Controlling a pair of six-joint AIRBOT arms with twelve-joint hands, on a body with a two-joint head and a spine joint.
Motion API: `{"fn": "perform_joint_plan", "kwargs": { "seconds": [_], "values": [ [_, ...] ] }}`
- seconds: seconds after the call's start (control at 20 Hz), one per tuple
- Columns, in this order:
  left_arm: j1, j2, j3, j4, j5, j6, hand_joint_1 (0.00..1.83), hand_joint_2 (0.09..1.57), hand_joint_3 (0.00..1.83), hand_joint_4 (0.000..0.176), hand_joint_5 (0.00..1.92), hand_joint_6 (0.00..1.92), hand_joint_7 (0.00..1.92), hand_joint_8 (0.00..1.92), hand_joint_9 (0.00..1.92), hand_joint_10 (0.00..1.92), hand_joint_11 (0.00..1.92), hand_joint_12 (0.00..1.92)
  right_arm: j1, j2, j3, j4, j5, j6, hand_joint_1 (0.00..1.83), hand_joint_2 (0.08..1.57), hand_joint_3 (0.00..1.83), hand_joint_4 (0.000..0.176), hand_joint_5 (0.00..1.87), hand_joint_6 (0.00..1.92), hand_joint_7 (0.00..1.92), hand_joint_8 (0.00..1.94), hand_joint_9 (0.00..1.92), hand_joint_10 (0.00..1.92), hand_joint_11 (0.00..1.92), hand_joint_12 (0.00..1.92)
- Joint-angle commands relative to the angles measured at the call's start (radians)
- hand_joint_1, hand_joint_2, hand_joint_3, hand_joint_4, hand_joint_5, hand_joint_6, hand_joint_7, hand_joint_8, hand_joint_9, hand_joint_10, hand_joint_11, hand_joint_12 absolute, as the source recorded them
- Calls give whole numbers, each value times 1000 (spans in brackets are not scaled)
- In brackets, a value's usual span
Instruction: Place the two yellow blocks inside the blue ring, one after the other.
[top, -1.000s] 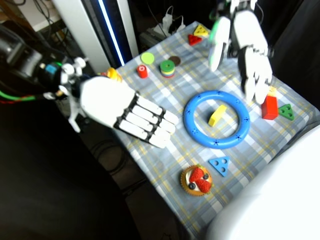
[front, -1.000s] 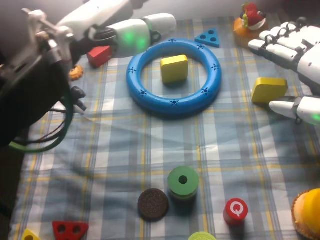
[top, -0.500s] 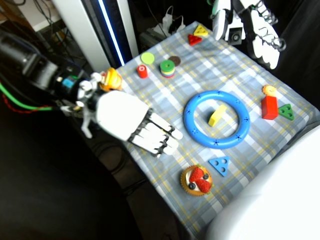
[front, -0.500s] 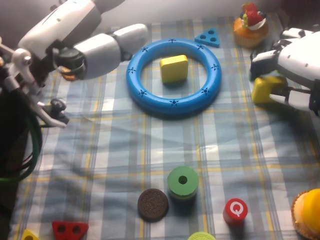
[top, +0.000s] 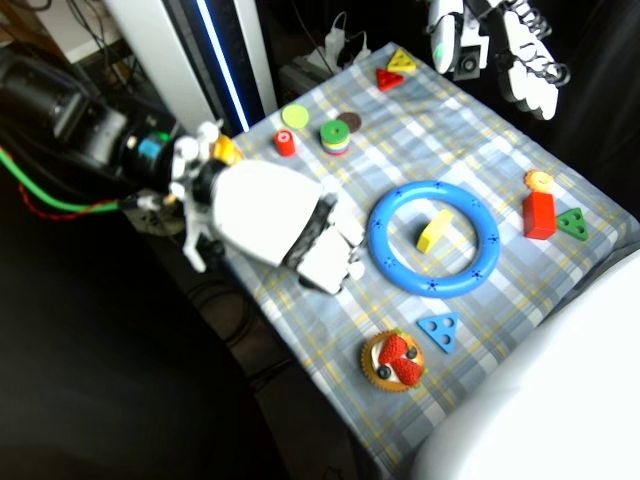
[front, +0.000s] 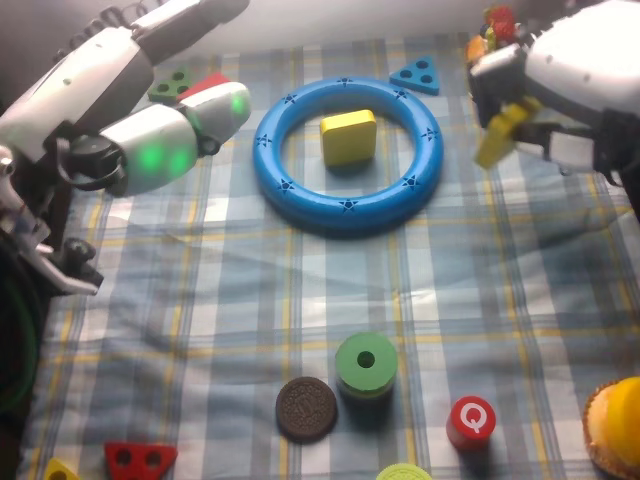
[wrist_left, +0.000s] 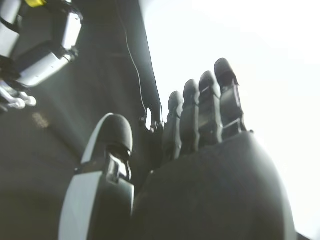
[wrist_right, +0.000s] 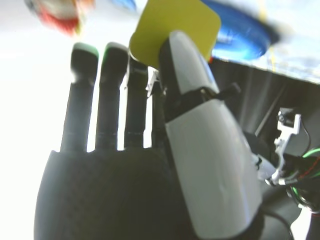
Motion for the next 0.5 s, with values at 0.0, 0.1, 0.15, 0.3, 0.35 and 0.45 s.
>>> {"fn": "perform_joint_plan", "kwargs": {
  "seconds": [0.0,0.1,0.15,0.3,0.35,0.45],
  "values": [
    [1,4,-2,10,-137,-21,423,1415,0,33,248,3,206,3,137,7,0,607,31,-13,11,-27,104,-2,1175,1236,1,0,702,1281,836,1404,596,1562,428,1920],
    [23,1,-2,-7,-152,-39,482,1412,0,16,262,2,217,1,141,5,0,526,75,-47,34,-58,77,-2,1169,1237,0,0,704,1290,830,1395,612,1473,477,1828],
    [29,0,-1,-13,-155,-39,469,1417,2,19,246,0,205,0,140,4,0,538,91,-64,45,-70,66,-2,1166,1241,1,0,687,1323,829,1388,607,1457,441,1822],
    [34,-7,3,-22,-154,-40,509,1421,0,0,254,1,211,1,161,8,0,677,129,-132,94,-89,19,-3,1163,1251,1,0,676,1323,809,1437,546,1529,363,1905],
    [34,-9,4,-22,-154,-40,463,1429,0,9,235,0,202,0,167,8,0,609,134,-152,109,-90,5,-3,1185,1236,0,0,692,1274,849,1408,597,1497,335,1884],
    [34,-12,7,-22,-154,-41,430,1432,0,15,234,1,208,1,174,9,0,531,143,-195,143,-90,-25,-3,1173,1235,1,0,691,1309,845,1365,586,1371,330,1785]
  ]
}}
